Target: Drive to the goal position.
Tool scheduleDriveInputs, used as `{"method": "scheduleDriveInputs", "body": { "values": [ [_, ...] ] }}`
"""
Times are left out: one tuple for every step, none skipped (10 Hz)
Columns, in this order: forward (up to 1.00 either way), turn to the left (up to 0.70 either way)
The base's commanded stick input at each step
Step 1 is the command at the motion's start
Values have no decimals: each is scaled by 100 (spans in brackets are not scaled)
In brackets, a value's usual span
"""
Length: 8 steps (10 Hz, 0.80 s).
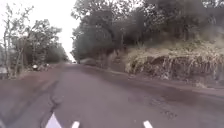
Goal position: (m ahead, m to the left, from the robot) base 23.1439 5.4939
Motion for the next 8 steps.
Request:
{"method": "scheduleDriveInputs", "body": {
  "values": [
    [100, 0],
    [100, 0],
    [100, 40],
    [100, 40],
    [100, 40],
    [100, 40],
    [100, 40],
    [100, 33]
  ]
}}
